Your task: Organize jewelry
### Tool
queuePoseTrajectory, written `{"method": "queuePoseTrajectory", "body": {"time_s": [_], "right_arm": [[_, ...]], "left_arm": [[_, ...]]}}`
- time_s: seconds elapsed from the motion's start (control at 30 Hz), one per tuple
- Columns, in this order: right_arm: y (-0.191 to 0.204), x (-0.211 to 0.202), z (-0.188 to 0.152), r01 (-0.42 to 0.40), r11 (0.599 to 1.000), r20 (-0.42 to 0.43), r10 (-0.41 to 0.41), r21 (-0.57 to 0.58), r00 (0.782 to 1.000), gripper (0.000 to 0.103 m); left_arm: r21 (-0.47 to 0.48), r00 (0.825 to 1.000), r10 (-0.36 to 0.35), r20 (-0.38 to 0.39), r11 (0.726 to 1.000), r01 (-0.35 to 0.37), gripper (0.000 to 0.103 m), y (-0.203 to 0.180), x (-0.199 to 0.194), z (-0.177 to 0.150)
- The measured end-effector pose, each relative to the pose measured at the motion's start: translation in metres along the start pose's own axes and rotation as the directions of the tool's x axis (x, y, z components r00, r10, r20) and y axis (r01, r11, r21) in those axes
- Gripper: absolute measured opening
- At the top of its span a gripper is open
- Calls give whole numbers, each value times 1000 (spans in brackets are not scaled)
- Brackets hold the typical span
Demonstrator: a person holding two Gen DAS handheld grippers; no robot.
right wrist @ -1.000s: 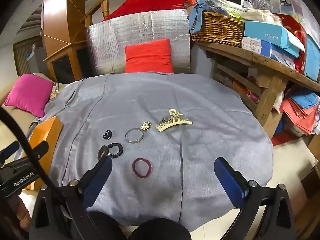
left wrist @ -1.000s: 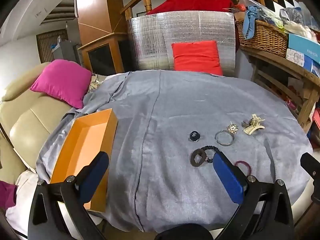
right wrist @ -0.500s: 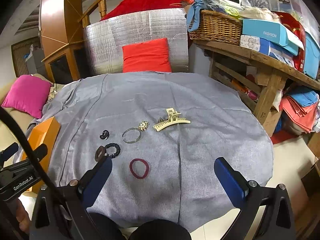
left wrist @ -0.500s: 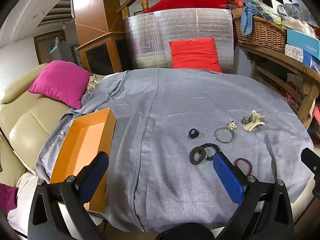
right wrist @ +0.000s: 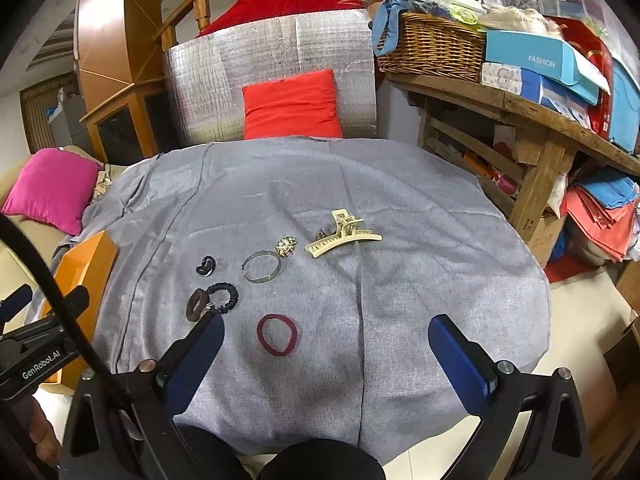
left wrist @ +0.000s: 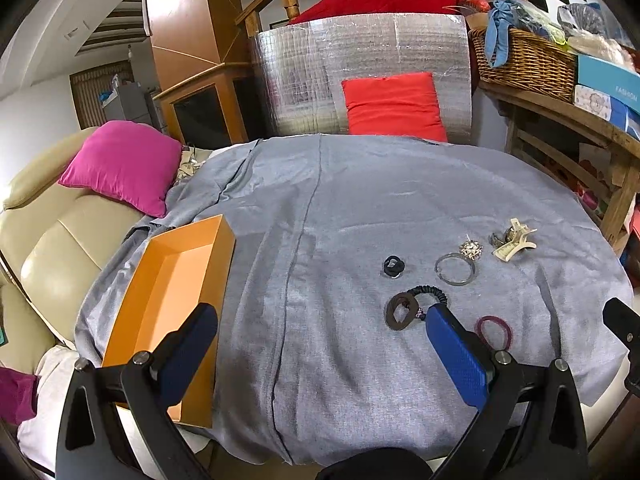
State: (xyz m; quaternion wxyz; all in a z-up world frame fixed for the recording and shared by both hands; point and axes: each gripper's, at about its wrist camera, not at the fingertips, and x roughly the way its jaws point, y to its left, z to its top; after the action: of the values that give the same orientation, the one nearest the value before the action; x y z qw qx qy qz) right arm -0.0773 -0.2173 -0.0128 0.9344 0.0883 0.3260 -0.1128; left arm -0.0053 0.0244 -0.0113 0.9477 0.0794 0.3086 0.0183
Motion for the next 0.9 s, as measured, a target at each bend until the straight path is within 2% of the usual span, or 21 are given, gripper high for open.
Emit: {"method": "queuePoseTrajectory", "body": {"time_s": [0.9], "right_arm": [[-3, 9, -2, -3, 1000, -15, 3, 10, 1000, 103]], "left_arm": [[-2, 1000, 2, -11, 1000, -2, 103, -1, 5, 0]]}}
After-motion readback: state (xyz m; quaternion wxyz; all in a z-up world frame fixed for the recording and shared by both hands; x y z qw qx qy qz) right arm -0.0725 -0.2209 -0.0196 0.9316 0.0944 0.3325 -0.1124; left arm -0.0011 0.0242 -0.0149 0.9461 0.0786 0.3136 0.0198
